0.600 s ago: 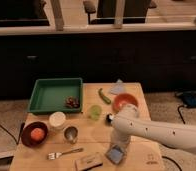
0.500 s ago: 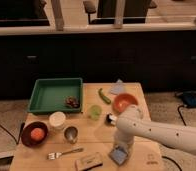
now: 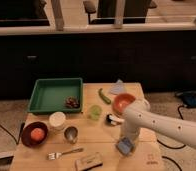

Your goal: Wipe table surface with sponge

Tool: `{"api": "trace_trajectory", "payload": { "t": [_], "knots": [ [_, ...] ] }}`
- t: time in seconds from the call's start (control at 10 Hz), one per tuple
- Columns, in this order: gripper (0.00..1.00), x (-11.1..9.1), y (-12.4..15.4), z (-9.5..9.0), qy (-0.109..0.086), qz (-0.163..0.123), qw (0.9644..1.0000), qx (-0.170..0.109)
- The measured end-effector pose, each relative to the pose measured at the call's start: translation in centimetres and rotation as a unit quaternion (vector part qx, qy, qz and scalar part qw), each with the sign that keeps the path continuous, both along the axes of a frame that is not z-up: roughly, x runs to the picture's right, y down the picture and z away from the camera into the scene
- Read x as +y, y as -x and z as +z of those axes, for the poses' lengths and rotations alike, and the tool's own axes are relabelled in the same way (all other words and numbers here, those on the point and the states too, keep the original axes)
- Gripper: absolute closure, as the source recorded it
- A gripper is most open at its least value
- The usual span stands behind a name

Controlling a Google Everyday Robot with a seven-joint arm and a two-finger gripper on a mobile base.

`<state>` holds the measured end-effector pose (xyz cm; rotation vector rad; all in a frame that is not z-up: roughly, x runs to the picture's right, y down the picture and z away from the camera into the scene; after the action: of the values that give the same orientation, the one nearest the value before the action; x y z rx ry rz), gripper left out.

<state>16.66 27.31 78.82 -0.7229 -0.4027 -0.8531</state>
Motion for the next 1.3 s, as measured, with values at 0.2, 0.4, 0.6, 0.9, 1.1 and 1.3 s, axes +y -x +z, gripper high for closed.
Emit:
{"api": "trace_trajectory", "payload": {
  "t": [0.2,0.4,0.6,0.9,1.1,1.3],
  "knots": [
    [1.0,-0.9,1.6,0.2,-0.007,-0.006,0.9999,-0.008],
    [1.0,-1.2,4.5,-0.4,-0.014,-0.023,0.999,-0.037],
    [1.0,-0.2,5.7,-1.6,-0.012,-0.043,0.9971,-0.061],
    [1.0,2.6,6.0,-3.9,-0.003,-0.063,0.9941,-0.088],
    [1.0,3.6,4.6,-3.6,0.005,-0.059,0.9948,-0.083],
    [1.0,3.6,1.4,-2.4,0.011,-0.043,0.9974,-0.056]
  ]
}}
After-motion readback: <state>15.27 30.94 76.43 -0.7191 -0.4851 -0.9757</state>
